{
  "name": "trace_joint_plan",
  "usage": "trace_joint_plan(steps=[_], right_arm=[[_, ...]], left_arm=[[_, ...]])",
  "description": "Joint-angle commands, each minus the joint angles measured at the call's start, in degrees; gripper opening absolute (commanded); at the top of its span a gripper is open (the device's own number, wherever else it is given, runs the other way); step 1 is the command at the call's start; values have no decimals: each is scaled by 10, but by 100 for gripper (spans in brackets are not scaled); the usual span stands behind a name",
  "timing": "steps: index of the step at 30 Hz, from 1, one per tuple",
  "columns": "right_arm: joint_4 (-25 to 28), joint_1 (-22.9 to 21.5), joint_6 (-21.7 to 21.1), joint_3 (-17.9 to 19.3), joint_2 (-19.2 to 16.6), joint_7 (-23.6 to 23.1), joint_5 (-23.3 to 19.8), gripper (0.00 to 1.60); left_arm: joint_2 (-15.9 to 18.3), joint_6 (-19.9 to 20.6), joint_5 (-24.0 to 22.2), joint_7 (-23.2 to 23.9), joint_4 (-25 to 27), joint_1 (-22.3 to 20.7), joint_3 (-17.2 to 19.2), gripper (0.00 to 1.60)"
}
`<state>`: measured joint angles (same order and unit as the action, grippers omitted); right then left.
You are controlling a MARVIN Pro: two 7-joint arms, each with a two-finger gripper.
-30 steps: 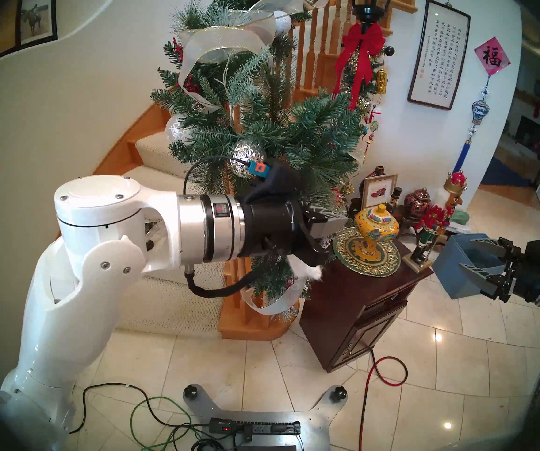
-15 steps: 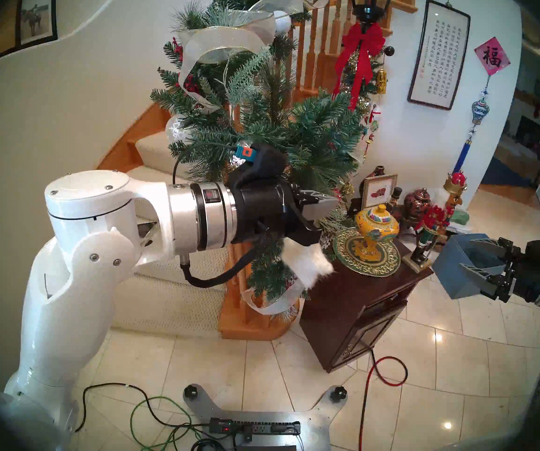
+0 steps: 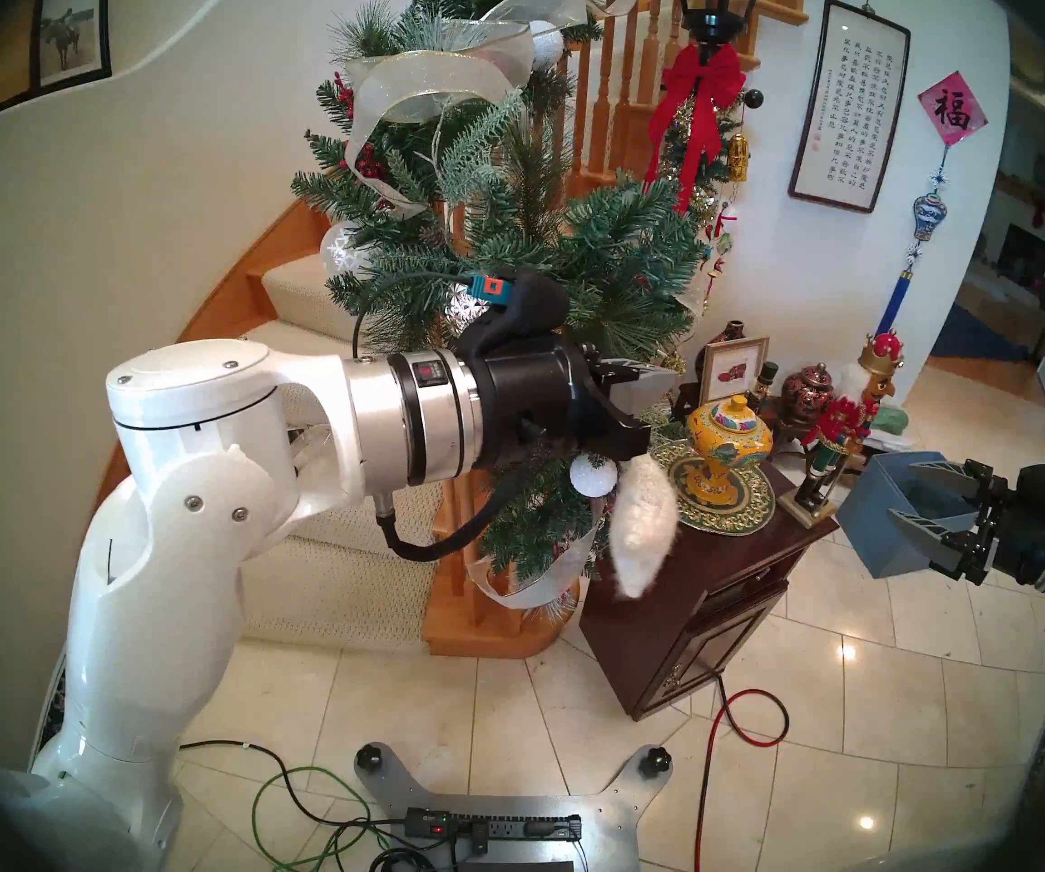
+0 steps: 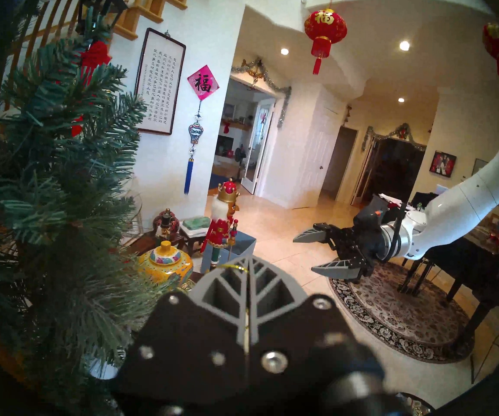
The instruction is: Hang the ornament onto the Christmas-tree-style decoration
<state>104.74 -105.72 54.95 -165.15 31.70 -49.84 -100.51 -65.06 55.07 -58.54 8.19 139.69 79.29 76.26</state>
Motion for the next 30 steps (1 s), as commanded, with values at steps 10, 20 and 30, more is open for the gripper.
trace_joint_plan(steps=[10, 20, 30], right_arm=[[0, -2, 1, 1, 0, -58, 1, 160], [0, -2, 1, 1, 1, -55, 2, 160], [1, -2, 1, 1, 1, -50, 4, 160]], left_arm=[[-88, -16, -34, -80, 3, 34, -11, 0], [-125, -31, -46, -128, 3, 33, -5, 0], [-145, -32, -58, -145, 3, 15, -20, 0]])
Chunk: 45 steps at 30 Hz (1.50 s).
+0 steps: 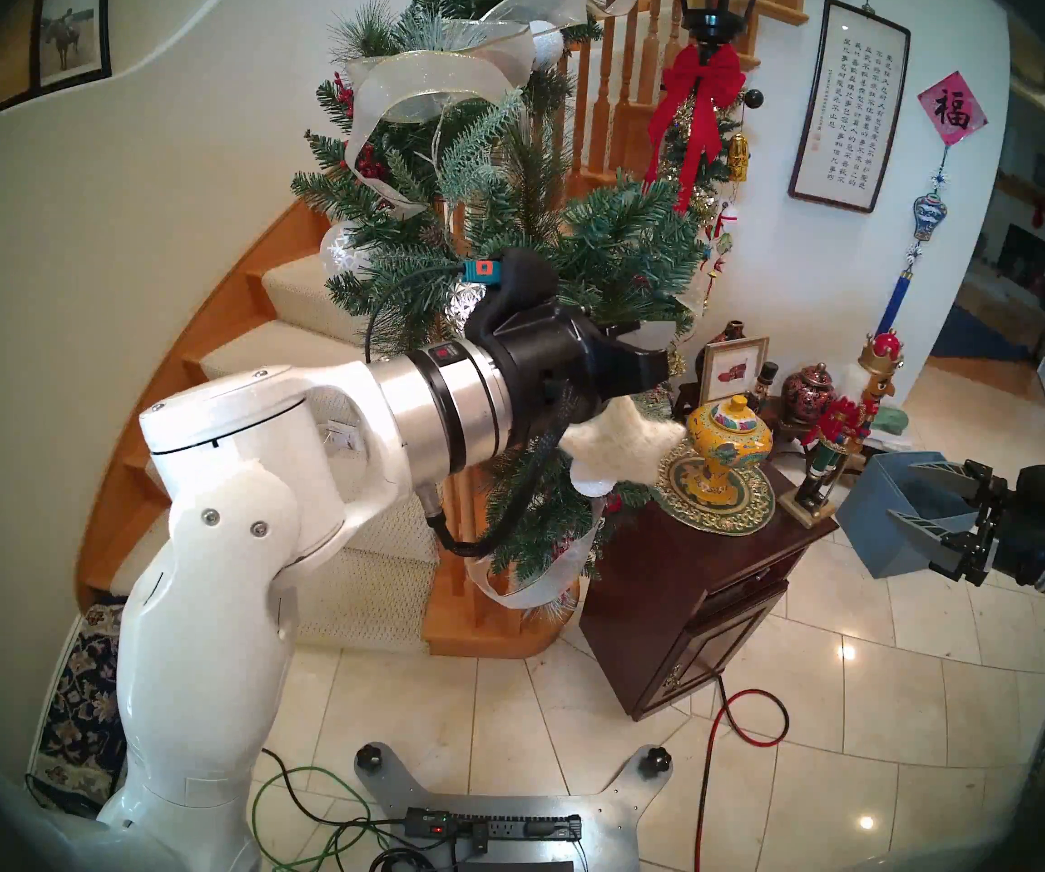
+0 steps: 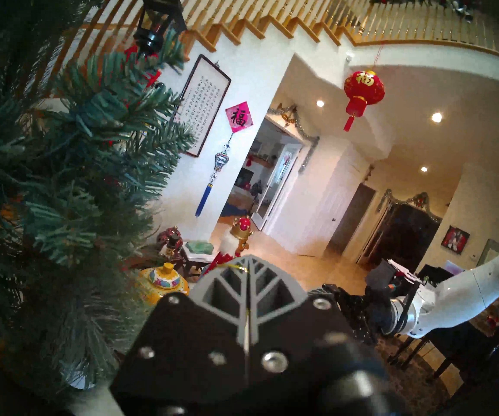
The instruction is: Hang the ornament onto the Christmas-tree-style decoration
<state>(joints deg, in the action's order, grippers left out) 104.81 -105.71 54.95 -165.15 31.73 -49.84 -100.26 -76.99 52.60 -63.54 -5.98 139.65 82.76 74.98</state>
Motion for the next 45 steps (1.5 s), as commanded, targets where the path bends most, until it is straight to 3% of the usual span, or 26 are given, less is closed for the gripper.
trace_joint_plan(steps=[1, 21, 29, 45], right_arm=[[1, -2, 1, 1, 0, -49, 2, 160], [1, -1, 1, 1, 1, -44, 6, 160], [1, -2, 1, 1, 1, -46, 7, 160], [2, -2, 1, 1, 1, -38, 10, 160]], left_arm=[[-29, -6, -10, -7, 4, -23, -11, 0], [-54, -1, -12, -53, 4, -60, -47, 0], [-45, 14, -9, -80, 4, -61, -60, 0], [-13, 24, 0, -121, 4, -64, -29, 0]])
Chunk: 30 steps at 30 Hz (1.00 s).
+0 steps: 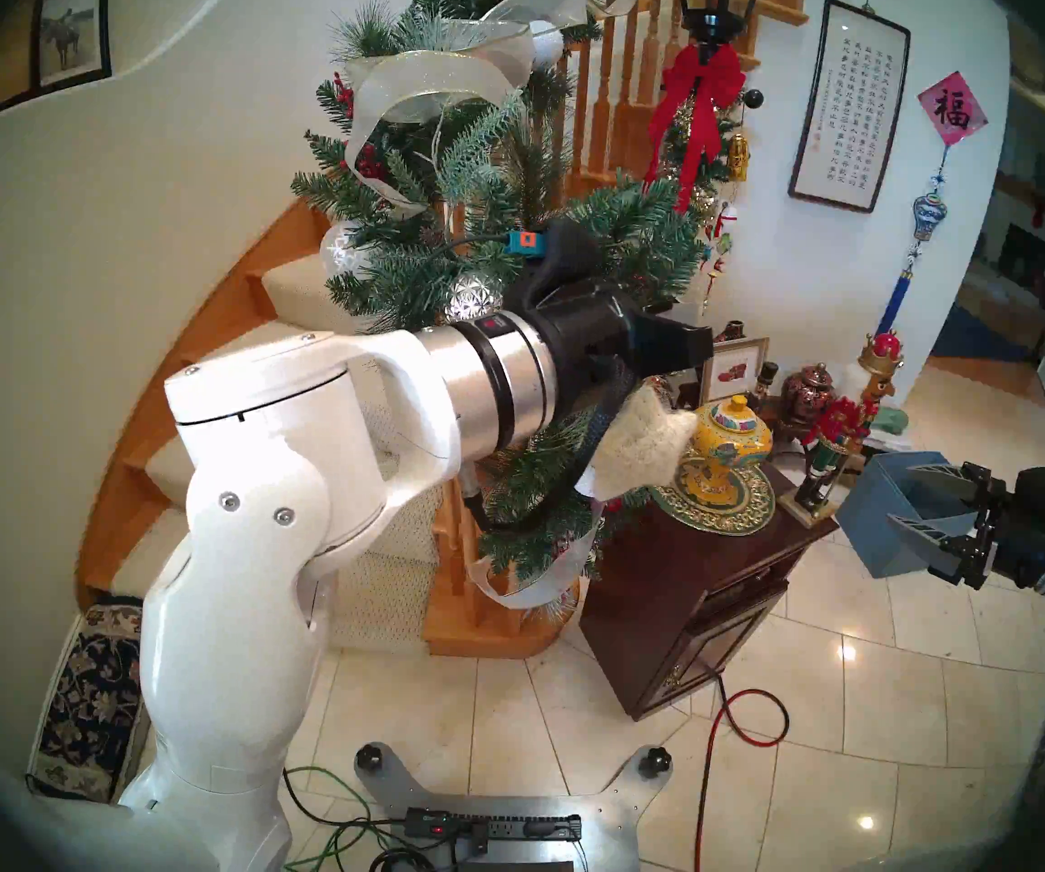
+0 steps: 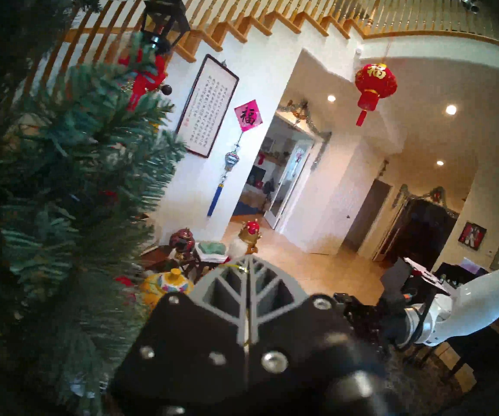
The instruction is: Hang the ornament onto the Christmas-tree-style decoration
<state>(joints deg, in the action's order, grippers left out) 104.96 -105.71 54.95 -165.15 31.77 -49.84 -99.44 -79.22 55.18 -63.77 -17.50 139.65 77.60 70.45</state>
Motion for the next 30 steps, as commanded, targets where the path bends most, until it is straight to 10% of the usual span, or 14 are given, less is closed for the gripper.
trace_joint_plan(steps=[1, 30], right_arm=[[0, -2, 1, 1, 1, -37, 2, 160], [1, -2, 1, 1, 1, -33, 8, 160]], left_arm=[[10, -2, 2, -7, 4, -15, 18, 0], [21, -2, -19, -18, 4, -53, 66, 0]])
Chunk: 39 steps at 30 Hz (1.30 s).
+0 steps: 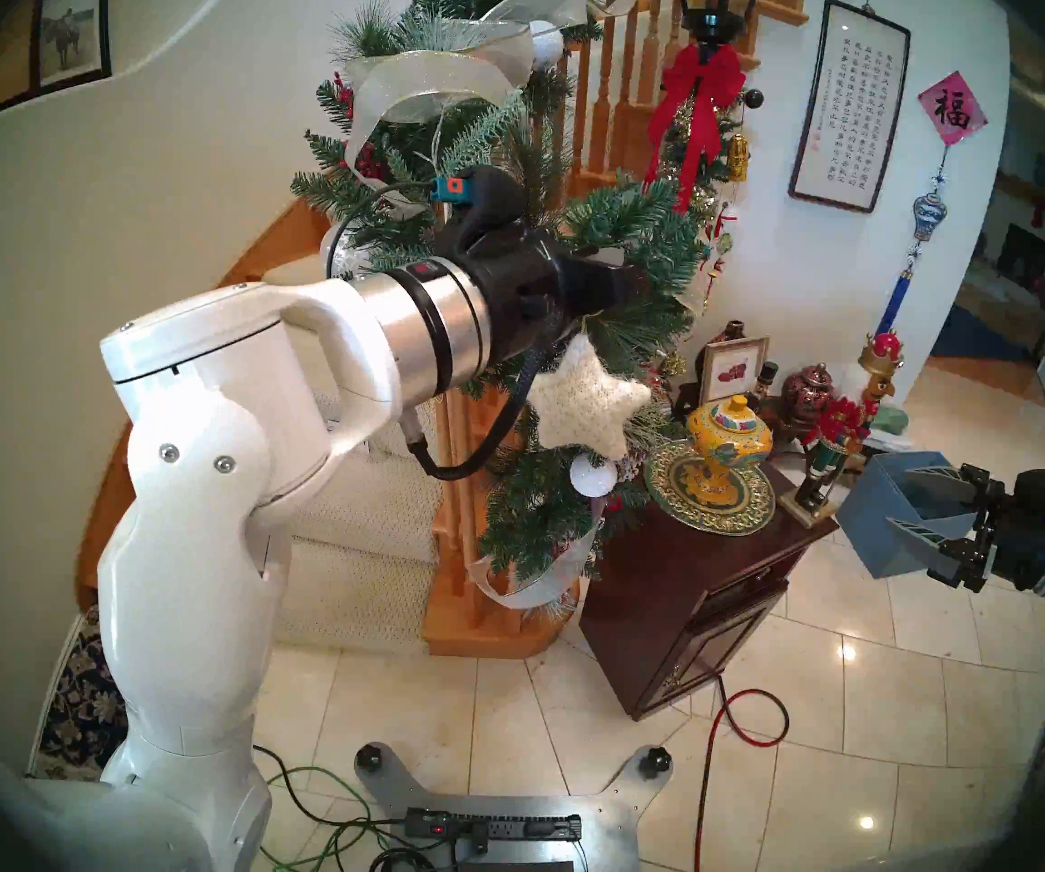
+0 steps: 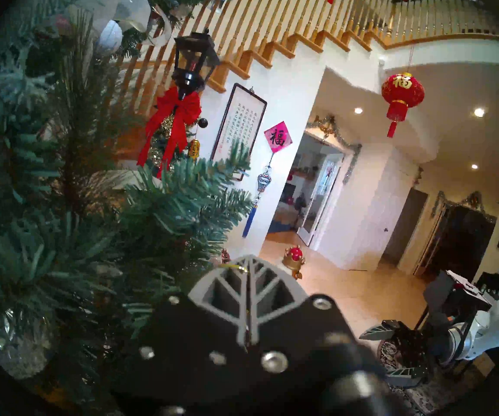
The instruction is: Hang the ornament onto the Christmas-tree-style decoration
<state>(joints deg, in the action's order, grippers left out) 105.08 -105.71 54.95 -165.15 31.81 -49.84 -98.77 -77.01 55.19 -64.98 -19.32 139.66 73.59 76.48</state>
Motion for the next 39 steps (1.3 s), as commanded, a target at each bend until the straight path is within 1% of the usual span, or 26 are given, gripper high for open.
trace_joint_plan(steps=[1, 39], right_arm=[[0, -2, 1, 1, 1, -34, 1, 160], [0, -2, 1, 1, 1, -36, 4, 160]], left_arm=[[-1, -2, -9, 1, 3, -12, 6, 0], [20, -2, -66, -1, 3, -9, 18, 0]])
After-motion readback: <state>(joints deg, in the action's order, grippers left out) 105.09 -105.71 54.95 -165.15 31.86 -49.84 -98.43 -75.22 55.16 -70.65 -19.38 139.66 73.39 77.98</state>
